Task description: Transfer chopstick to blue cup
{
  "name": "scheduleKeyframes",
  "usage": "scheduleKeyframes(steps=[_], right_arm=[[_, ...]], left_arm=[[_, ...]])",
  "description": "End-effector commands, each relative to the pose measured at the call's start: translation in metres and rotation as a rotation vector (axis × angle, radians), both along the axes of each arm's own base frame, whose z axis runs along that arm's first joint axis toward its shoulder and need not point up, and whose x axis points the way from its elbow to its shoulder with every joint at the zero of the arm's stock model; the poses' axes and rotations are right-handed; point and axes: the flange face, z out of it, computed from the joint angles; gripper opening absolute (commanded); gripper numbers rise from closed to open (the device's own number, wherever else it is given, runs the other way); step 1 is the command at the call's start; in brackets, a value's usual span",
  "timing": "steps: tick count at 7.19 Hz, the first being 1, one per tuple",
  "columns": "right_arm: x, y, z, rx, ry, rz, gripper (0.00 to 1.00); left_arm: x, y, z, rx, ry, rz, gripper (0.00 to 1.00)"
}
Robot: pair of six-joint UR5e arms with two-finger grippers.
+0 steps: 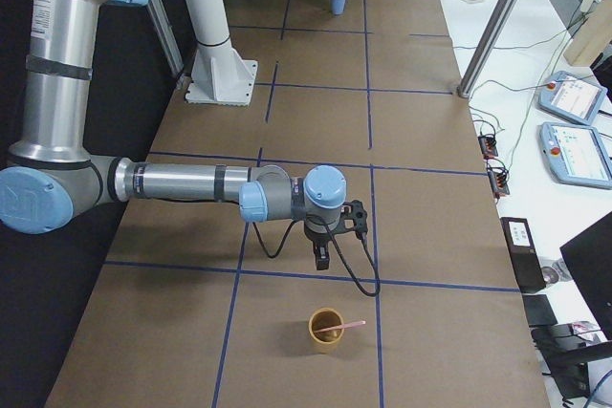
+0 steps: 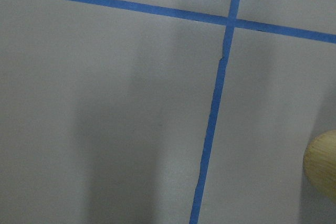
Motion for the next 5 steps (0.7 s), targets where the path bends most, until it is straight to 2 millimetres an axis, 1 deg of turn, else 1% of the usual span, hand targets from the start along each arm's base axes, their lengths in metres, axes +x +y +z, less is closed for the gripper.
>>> scheduleKeyframes(steps=[1, 3, 4, 5], right_arm=[[0.000, 0.000, 0.001, -0.002, 0.000, -0.001, 1.00], [0.000, 0.000, 0.001, -0.001, 0.000, 0.001, 1.00], [0.000, 0.000, 0.000, 0.001, 0.000, 0.001, 1.00], [0.000, 0.000, 0.000, -0.001, -0.001, 0.002, 1.00]], left_arm=[[0.002, -0.003, -0.003, -0.008, 0.000, -0.012, 0.01], [0.003, -0.004, -0.008, -0.004, 0.007, -0.015, 0.00], [0.005, -0.006, -0.021, 0.005, 0.023, -0.013, 0.00], [0.010, -0.015, -0.036, -0.002, 0.037, -0.038, 0.00]])
